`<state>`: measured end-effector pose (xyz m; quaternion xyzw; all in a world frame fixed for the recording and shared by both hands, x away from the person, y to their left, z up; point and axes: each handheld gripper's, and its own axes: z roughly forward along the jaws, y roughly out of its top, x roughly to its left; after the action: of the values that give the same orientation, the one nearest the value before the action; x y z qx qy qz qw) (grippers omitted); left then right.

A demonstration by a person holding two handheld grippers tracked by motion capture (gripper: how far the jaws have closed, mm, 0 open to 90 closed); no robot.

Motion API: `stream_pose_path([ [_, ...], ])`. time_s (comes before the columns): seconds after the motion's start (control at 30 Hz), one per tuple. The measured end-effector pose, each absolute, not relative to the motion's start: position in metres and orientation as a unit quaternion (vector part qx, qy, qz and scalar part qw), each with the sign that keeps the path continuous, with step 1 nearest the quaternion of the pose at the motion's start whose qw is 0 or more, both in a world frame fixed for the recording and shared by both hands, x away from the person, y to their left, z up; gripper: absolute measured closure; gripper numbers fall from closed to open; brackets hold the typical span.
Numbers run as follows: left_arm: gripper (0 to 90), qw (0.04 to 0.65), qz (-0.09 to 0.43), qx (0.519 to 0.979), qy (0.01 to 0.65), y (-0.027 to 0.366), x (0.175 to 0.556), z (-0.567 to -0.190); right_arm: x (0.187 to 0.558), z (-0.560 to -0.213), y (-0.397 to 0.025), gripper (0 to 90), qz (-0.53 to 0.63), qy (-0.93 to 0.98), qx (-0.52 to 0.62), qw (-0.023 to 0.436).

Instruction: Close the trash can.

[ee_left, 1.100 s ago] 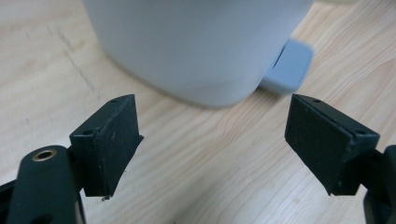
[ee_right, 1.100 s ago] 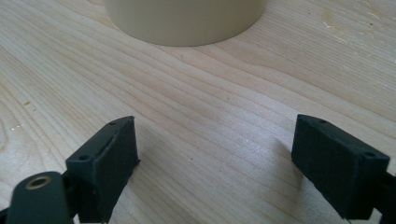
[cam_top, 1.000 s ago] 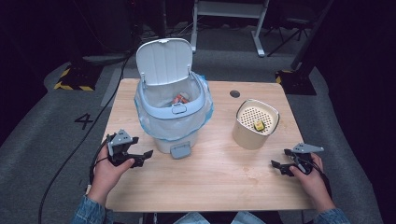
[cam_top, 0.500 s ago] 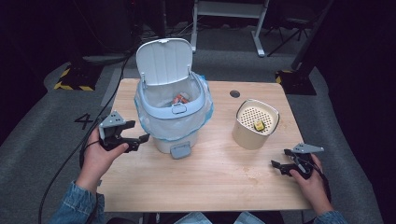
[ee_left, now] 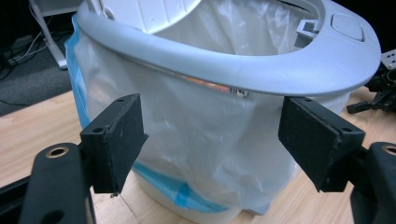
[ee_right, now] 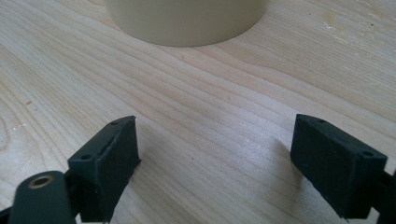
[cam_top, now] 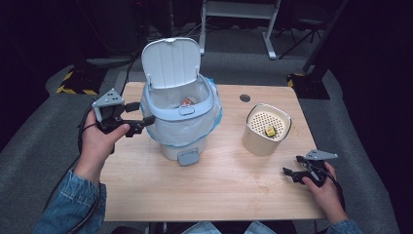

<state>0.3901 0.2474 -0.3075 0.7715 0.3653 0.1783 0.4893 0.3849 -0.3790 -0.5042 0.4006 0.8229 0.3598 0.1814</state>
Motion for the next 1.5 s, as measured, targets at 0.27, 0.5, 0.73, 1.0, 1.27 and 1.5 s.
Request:
stream_pose_path([
  [0.27, 22.8, 0.467, 0.173, 0.783, 0.373, 0.251, 0.385, -0.308, 0.385, -0.504, -0.379, 15.3, 0.36, 0.823, 0.401, 0.181],
  [0.5, 21.5, 0.486, 0.187, 0.768, 0.372, 0.257, 0.382, -0.293, 0.385, -0.504, -0.379, 15.3, 0.36, 0.823, 0.401, 0.181],
  [0.73, 18.3, 0.514, 0.195, 0.752, 0.365, 0.249, 0.395, -0.271, 0.385, -0.504, -0.379, 15.3, 0.36, 0.823, 0.401, 0.181],
  [1.0, 18.3, 0.53, 0.222, 0.736, 0.357, 0.24, 0.425, -0.243, 0.385, -0.504, -0.379, 15.3, 0.36, 0.823, 0.401, 0.181],
  [1.27, 19.1, 0.532, 0.232, 0.725, 0.372, 0.236, 0.455, -0.233, 0.385, -0.504, -0.379, 15.3, 0.36, 0.823, 0.401, 0.181],
  [1.5, 20.3, 0.539, 0.229, 0.723, 0.367, 0.233, 0.463, -0.226, 0.385, -0.504, -0.379, 15.3, 0.36, 0.823, 0.401, 0.181],
])
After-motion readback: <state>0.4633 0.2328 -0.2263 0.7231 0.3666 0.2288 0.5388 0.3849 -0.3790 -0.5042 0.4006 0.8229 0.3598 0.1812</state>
